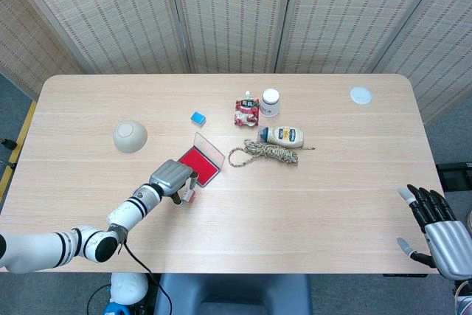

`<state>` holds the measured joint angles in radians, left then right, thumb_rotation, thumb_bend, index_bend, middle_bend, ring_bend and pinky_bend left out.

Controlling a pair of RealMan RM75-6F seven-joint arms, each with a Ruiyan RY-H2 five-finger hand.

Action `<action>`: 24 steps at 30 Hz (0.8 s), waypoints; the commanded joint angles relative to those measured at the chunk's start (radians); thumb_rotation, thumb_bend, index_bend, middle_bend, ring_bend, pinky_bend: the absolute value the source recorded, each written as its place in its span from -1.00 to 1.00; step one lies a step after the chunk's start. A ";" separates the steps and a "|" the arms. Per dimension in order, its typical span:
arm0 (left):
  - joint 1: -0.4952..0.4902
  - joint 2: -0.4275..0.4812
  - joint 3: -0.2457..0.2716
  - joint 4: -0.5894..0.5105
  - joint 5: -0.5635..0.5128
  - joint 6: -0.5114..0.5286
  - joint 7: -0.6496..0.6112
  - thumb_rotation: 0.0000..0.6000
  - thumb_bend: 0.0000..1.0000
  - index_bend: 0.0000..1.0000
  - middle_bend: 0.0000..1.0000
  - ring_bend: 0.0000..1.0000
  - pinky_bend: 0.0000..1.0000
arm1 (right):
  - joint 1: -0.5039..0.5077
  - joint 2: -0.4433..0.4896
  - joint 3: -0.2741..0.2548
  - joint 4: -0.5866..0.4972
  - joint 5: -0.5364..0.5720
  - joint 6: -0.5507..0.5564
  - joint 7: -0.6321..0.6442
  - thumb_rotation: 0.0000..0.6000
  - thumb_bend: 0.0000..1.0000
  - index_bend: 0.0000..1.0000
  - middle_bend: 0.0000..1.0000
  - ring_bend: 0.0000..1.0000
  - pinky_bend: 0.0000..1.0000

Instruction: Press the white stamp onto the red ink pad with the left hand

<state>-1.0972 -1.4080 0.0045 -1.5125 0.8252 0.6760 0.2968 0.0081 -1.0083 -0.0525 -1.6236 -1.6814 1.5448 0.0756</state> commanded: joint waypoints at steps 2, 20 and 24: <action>0.005 -0.017 -0.002 0.030 0.005 -0.017 -0.006 1.00 -0.48 0.41 1.00 0.91 0.82 | 0.000 0.000 0.002 -0.001 0.003 -0.001 -0.002 1.00 -0.46 -1.00 -1.00 -1.00 -1.00; 0.026 -0.067 -0.013 0.129 0.030 -0.068 -0.037 1.00 -0.48 0.27 1.00 0.90 0.82 | 0.006 -0.002 0.010 -0.005 0.021 -0.015 -0.010 1.00 -0.46 -1.00 -1.00 -1.00 -1.00; 0.027 -0.071 -0.012 0.134 0.029 -0.070 -0.031 1.00 -0.48 0.13 1.00 0.90 0.82 | 0.004 -0.001 0.012 -0.005 0.022 -0.012 -0.009 1.00 -0.46 -1.00 -1.00 -1.00 -1.00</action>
<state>-1.0702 -1.4784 -0.0072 -1.3784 0.8544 0.6057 0.2652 0.0124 -1.0097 -0.0409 -1.6291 -1.6591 1.5332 0.0667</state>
